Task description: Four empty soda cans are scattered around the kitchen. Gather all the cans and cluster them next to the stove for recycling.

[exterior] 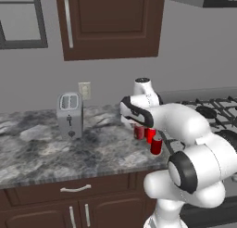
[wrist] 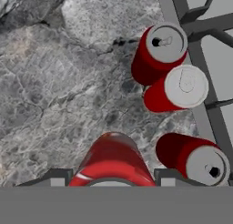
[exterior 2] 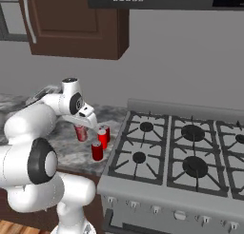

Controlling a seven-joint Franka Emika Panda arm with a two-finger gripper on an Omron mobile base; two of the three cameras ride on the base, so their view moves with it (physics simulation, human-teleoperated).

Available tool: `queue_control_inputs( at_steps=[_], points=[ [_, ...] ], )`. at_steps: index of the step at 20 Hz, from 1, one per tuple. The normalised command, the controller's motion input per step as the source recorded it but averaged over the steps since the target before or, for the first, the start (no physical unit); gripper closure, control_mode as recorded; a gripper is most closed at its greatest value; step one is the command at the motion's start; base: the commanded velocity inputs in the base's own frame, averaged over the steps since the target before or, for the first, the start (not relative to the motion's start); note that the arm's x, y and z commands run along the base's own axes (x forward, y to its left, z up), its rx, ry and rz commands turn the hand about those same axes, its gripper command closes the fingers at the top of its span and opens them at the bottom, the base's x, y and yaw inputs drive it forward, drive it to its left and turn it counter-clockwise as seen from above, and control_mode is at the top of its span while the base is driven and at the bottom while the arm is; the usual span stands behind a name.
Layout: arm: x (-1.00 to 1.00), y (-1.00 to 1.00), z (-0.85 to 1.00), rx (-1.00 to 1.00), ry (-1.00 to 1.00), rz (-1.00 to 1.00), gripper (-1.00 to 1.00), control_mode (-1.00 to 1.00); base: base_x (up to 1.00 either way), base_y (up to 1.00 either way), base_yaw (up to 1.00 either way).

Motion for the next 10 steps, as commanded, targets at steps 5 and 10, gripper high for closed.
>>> queue_control_inputs(
  at_steps=[5, 10],
  points=[
    [0.42, 0.0, -0.37, -0.07, 0.11, 0.0, 1.0, -1.0, 0.0, 0.0, 0.0],
    [0.21, 0.0, -0.46, -0.03, 0.1, 0.0, 1.0, -1.0, 0.0, 0.0, 0.0]
  ],
)
